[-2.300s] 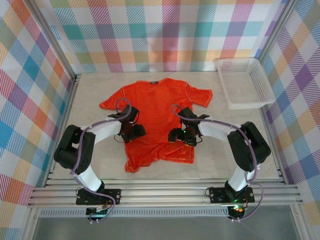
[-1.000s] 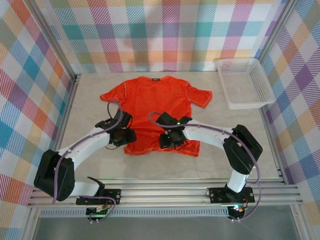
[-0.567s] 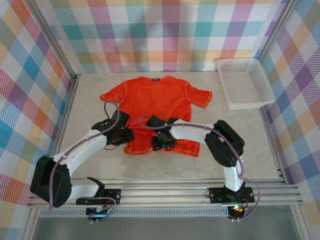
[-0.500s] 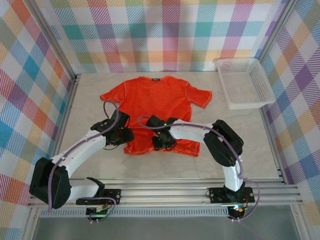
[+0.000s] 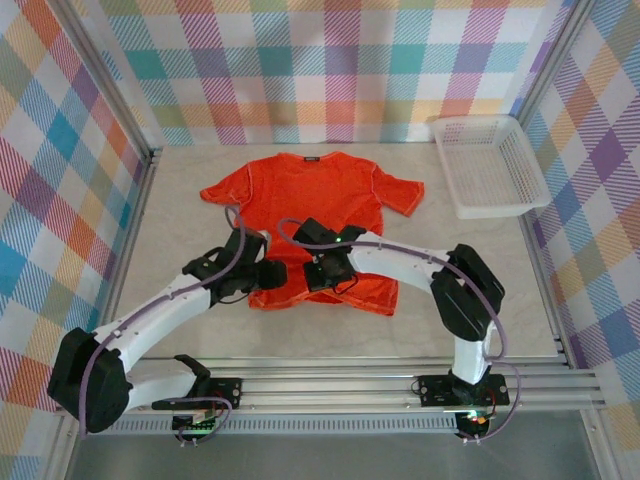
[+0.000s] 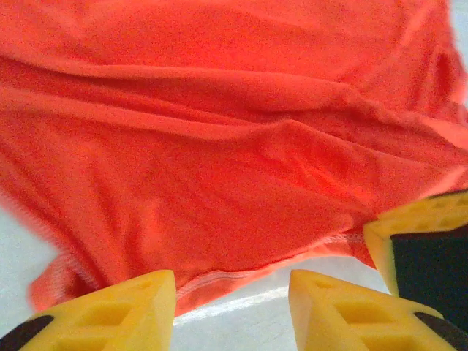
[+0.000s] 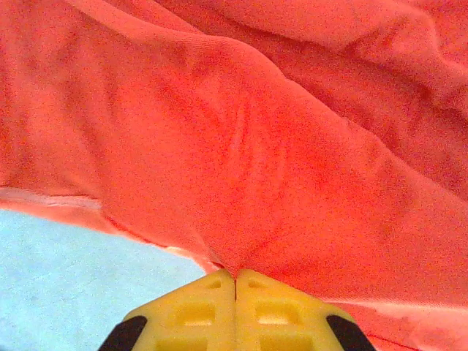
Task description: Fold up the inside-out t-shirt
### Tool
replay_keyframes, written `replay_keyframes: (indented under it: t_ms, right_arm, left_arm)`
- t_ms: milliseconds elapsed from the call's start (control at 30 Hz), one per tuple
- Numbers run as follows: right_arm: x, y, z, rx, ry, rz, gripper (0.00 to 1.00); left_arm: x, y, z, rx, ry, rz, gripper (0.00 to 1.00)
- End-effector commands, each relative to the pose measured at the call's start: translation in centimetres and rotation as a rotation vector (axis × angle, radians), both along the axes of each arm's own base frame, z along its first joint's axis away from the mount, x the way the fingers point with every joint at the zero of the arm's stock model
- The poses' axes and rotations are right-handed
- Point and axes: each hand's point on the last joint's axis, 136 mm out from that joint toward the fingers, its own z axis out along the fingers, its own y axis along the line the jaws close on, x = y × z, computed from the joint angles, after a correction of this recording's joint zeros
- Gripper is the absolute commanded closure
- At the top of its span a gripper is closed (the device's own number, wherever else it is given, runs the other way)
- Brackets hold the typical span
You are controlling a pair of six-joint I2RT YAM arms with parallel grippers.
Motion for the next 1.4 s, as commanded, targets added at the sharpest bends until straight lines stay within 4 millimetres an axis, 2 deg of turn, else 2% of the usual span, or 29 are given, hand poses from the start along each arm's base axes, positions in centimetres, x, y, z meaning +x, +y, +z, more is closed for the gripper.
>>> replay_keyframes:
  t_ms: [0, 167, 267, 400, 767, 900, 967, 1067, 1100, 1133, 1233, 1367]
  right_arm:
    - [0.6, -0.1, 2.6, 0.095, 0.015, -0.024, 0.98]
    - [1.2, 0.4, 3.5, 0.215, 0.068, -0.054, 0.97]
    - [1.6, 0.6, 3.6, 0.247, 0.087, -0.068, 0.97]
    - [2.0, 0.7, 3.7, 0.275, 0.105, -0.084, 0.96]
    - [2.8, 0.3, 4.3, 0.335, 0.144, -0.116, 0.96]
    - [3.1, 0.0, 4.5, 0.35, 0.16, -0.126, 0.95]
    - [3.3, -0.2, 4.7, 0.356, 0.162, -0.128, 0.95]
    - [3.7, -0.9, 4.6, 0.346, 0.159, -0.139, 0.95]
    - [3.9, -1.4, 4.5, 0.337, 0.154, -0.145, 0.95]
    - [4.1, -1.8, 4.4, 0.328, 0.148, -0.152, 0.95]
    - [5.0, -3.2, 4.2, 0.297, 0.119, -0.167, 0.94]
    - [7.5, -5.6, 4.2, 0.204, 0.02, -0.165, 0.92]
  left_arm:
    - [0.4, -2.2, 1.4, -0.053, -0.185, -0.126, 0.54]
    - [-0.2, -3.3, 1.6, -0.063, -0.393, -0.237, 0.43]
    - [-0.4, -4.0, 1.2, -0.025, -0.437, -0.294, 0.36]
    - [-0.3, -5.2, -0.3, 0.02, -0.437, -0.347, 0.35]
    - [2.6, -7.9, -2.5, 0.196, -0.473, -0.397, 0.34]
    - [3.3, -8.5, -3.9, 0.239, -0.475, -0.403, 0.35]
    - [3.8, -8.4, -4.6, 0.274, -0.472, -0.397, 0.44]
    - [4.6, -7.5, -4.6, 0.352, -0.47, -0.374, 0.86]
    - [4.7, -7.4, -4.1, 0.37, -0.473, -0.374, 0.95]
    - [4.7, -7.3, -3.6, 0.379, -0.473, -0.377, 1.0]
    - [4.7, -7.1, -1.1, 0.377, -0.465, -0.377, 1.0]
    - [4.3, -7.7, 2.9, 0.323, -0.418, -0.367, 1.0]
